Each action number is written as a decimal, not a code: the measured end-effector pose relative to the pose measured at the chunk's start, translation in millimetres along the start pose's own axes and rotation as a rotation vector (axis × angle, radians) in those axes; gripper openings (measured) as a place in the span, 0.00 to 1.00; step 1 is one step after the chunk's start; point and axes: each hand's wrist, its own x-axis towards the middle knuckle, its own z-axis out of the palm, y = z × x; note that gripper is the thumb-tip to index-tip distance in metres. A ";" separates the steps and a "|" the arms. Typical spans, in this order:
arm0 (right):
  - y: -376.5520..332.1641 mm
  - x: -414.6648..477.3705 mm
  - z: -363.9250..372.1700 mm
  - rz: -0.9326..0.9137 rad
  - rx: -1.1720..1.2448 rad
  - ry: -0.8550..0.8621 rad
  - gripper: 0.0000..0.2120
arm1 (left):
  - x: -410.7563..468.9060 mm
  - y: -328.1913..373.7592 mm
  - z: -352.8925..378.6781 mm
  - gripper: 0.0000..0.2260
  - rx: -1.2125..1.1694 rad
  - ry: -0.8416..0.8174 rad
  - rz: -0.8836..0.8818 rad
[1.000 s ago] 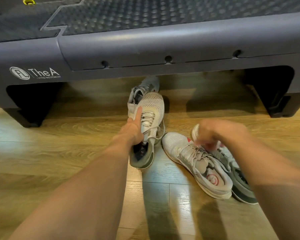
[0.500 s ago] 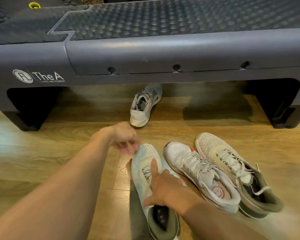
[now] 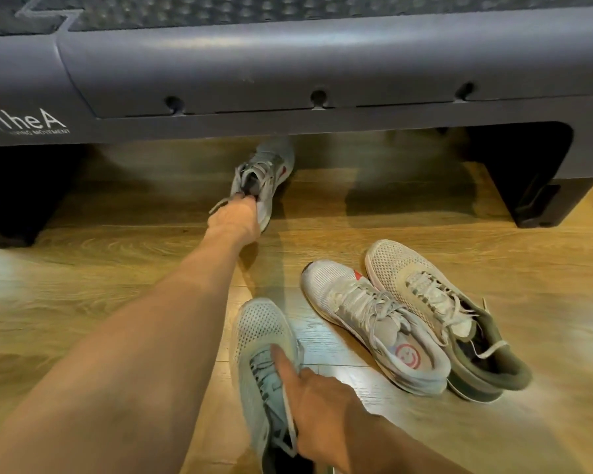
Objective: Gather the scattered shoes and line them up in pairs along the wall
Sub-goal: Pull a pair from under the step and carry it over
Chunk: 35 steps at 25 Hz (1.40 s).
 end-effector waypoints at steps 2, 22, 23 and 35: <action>1.3 -10.3 9.9 -0.008 0.022 0.098 0.51 | -24.0 -2.1 1.7 0.20 0.076 -0.033 0.007; -20.3 -120.8 106.3 0.214 0.336 -0.037 0.10 | -335.9 25.8 101.7 0.15 -0.157 -0.456 0.083; -18.7 -123.8 106.6 0.220 0.315 -0.062 0.11 | -340.1 24.1 100.8 0.15 -0.195 -0.490 0.063; -9.3 -161.3 49.5 0.140 -0.019 0.038 0.21 | -415.4 6.2 97.8 0.11 -0.495 -0.371 -0.274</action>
